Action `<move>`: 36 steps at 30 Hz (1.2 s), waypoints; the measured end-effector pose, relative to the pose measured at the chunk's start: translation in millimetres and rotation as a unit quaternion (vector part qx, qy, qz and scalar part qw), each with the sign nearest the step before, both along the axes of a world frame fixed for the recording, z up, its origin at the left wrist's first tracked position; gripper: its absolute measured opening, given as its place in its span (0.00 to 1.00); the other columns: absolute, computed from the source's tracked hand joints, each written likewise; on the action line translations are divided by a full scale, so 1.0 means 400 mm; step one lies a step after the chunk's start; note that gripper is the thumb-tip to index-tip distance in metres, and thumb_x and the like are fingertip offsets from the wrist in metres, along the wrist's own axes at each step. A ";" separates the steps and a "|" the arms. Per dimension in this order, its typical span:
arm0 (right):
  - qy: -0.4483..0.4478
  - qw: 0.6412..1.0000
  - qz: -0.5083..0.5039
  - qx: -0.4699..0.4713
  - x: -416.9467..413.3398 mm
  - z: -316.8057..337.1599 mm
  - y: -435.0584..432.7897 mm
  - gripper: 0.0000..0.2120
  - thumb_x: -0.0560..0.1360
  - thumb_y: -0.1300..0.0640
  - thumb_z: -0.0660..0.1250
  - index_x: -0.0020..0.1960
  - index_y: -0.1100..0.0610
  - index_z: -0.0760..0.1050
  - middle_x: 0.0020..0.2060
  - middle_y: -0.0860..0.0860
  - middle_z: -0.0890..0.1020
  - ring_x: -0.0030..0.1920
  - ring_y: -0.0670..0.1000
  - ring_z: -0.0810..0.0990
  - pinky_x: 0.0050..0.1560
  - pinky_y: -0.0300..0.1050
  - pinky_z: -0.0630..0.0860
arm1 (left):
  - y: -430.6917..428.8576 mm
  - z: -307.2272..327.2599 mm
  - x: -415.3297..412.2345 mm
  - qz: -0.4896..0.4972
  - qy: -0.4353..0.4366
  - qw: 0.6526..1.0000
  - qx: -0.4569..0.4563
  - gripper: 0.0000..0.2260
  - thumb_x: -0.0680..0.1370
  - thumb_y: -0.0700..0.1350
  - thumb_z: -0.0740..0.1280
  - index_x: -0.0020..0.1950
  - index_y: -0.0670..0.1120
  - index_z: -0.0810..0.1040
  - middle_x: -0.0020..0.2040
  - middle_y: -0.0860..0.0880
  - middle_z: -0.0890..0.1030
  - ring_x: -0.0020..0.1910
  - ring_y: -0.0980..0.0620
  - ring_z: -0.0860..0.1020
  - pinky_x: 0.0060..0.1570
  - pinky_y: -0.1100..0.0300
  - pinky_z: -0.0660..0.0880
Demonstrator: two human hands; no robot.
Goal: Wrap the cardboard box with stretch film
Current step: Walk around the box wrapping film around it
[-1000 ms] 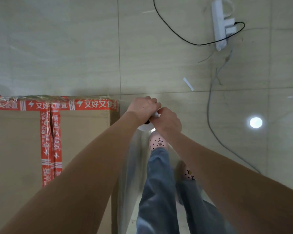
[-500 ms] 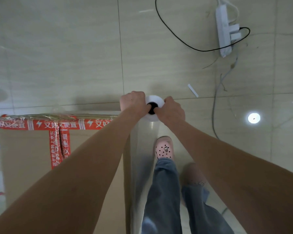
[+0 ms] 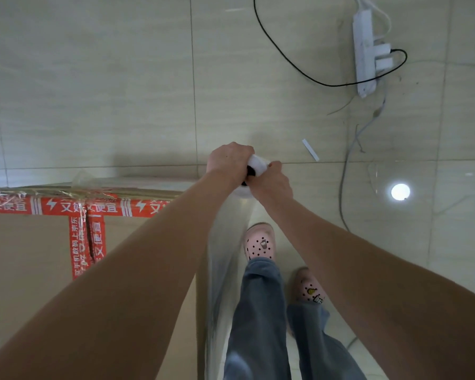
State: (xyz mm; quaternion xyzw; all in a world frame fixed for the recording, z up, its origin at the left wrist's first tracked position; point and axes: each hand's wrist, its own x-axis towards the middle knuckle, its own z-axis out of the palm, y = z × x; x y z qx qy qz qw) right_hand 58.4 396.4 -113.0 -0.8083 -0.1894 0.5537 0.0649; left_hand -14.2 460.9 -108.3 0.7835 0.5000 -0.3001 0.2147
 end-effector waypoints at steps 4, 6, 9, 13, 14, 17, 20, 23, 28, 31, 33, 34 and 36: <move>0.016 0.999 -0.028 0.012 -0.001 -0.003 0.020 0.25 0.71 0.52 0.68 0.65 0.59 0.66 0.52 0.54 0.79 0.47 0.57 0.81 0.47 0.50 0.79 | 0.014 -0.001 0.001 0.013 0.003 1.000 0.004 0.10 0.75 0.41 0.62 0.56 0.46 0.76 0.53 0.45 0.78 0.53 0.44 0.78 0.41 0.56 0.70; -0.009 0.999 0.025 0.025 0.004 0.001 0.039 0.21 0.72 0.53 0.67 0.63 0.57 0.68 0.48 0.52 0.77 0.45 0.55 0.78 0.43 0.45 0.73 | 0.028 0.001 -0.016 0.062 -0.004 0.998 -0.006 0.07 0.74 0.40 0.62 0.51 0.44 0.76 0.51 0.44 0.78 0.50 0.43 0.78 0.39 0.56 0.70; -0.020 0.997 0.060 0.046 -0.008 0.010 0.079 0.22 0.71 0.53 0.68 0.63 0.55 0.69 0.53 0.52 0.78 0.50 0.55 0.77 0.44 0.44 0.68 | 0.053 0.004 -0.056 0.165 -0.023 0.986 -0.011 0.01 0.73 0.40 0.63 0.44 0.44 0.73 0.46 0.44 0.78 0.43 0.44 0.77 0.36 0.57 0.70; -0.032 0.991 0.053 0.118 -0.063 0.017 0.133 0.27 0.71 0.53 0.69 0.68 0.54 0.67 0.59 0.52 0.77 0.58 0.55 0.77 0.50 0.44 0.70 | 0.100 0.007 -0.129 0.303 -0.042 0.952 0.008 0.07 0.73 0.44 0.67 0.47 0.41 0.76 0.46 0.43 0.79 0.44 0.44 0.78 0.37 0.57 0.72; -0.032 0.989 0.047 0.133 -0.080 0.018 0.145 0.28 0.71 0.53 0.69 0.69 0.54 0.66 0.61 0.53 0.76 0.59 0.55 0.76 0.52 0.44 0.69 | 0.110 0.005 -0.148 0.332 -0.046 0.942 0.007 0.08 0.73 0.46 0.68 0.46 0.41 0.75 0.45 0.43 0.79 0.44 0.45 0.79 0.37 0.57 0.73; 0.001 0.995 0.023 0.100 -0.128 0.014 0.179 0.30 0.72 0.48 0.69 0.70 0.56 0.64 0.62 0.55 0.75 0.60 0.56 0.76 0.53 0.46 0.70 | 0.128 0.003 -0.203 0.438 -0.066 0.896 0.005 0.11 0.73 0.48 0.68 0.47 0.40 0.77 0.44 0.42 0.82 0.42 0.43 0.82 0.42 0.53 0.80; 0.037 0.996 0.038 0.075 -0.164 0.014 0.212 0.27 0.73 0.44 0.66 0.66 0.57 0.68 0.60 0.55 0.77 0.58 0.56 0.76 0.48 0.45 0.69 | 0.135 0.009 -0.243 0.519 -0.081 0.851 -0.015 0.15 0.75 0.50 0.65 0.47 0.38 0.79 0.38 0.42 0.83 0.35 0.44 0.83 0.42 0.53 0.82; 0.011 0.993 0.082 0.085 -0.177 0.013 0.248 0.22 0.74 0.44 0.65 0.62 0.56 0.71 0.57 0.54 0.78 0.56 0.57 0.77 0.46 0.44 0.68 | 0.153 0.011 -0.263 0.500 -0.070 0.862 -0.041 0.17 0.76 0.54 0.64 0.46 0.39 0.77 0.42 0.41 0.83 0.40 0.43 0.83 0.45 0.53 0.81; 0.015 0.990 0.121 0.077 -0.169 0.011 0.264 0.18 0.73 0.45 0.65 0.57 0.56 0.73 0.51 0.53 0.79 0.47 0.55 0.77 0.42 0.45 0.68 | 0.193 0.029 -0.247 0.290 -0.053 0.955 0.022 0.22 0.77 0.43 0.64 0.70 0.46 0.66 0.58 0.43 0.78 0.57 0.42 0.77 0.46 0.54 0.72; 0.024 0.988 0.136 0.068 -0.166 0.010 0.272 0.16 0.73 0.48 0.63 0.56 0.57 0.73 0.50 0.53 0.79 0.46 0.55 0.77 0.42 0.45 0.69 | 0.214 0.028 -0.222 0.149 -0.042 0.987 0.040 0.22 0.77 0.40 0.62 0.71 0.50 0.66 0.62 0.47 0.75 0.59 0.46 0.75 0.47 0.54 0.72; 0.020 0.987 0.145 0.062 -0.167 0.014 0.286 0.15 0.73 0.50 0.64 0.56 0.57 0.74 0.50 0.54 0.79 0.49 0.57 0.77 0.43 0.45 0.69 | 0.230 0.023 -0.221 0.099 -0.030 0.993 0.051 0.20 0.76 0.40 0.63 0.68 0.49 0.70 0.60 0.48 0.76 0.58 0.46 0.75 0.46 0.54 0.73; 0.017 0.986 0.152 0.060 -0.166 0.017 0.295 0.16 0.73 0.50 0.64 0.56 0.57 0.74 0.51 0.54 0.79 0.50 0.58 0.77 0.43 0.45 0.68 | 0.239 0.023 -0.221 0.091 -0.025 0.994 0.060 0.18 0.76 0.40 0.64 0.65 0.48 0.72 0.59 0.47 0.76 0.57 0.46 0.76 0.45 0.54 0.73; 0.009 0.984 0.170 0.061 -0.162 0.020 0.309 0.16 0.72 0.50 0.64 0.56 0.57 0.74 0.51 0.54 0.79 0.51 0.58 0.78 0.44 0.45 0.68 | 0.255 0.025 -0.220 0.088 -0.020 0.993 0.078 0.14 0.75 0.40 0.64 0.61 0.45 0.74 0.56 0.46 0.77 0.54 0.45 0.77 0.41 0.55 0.71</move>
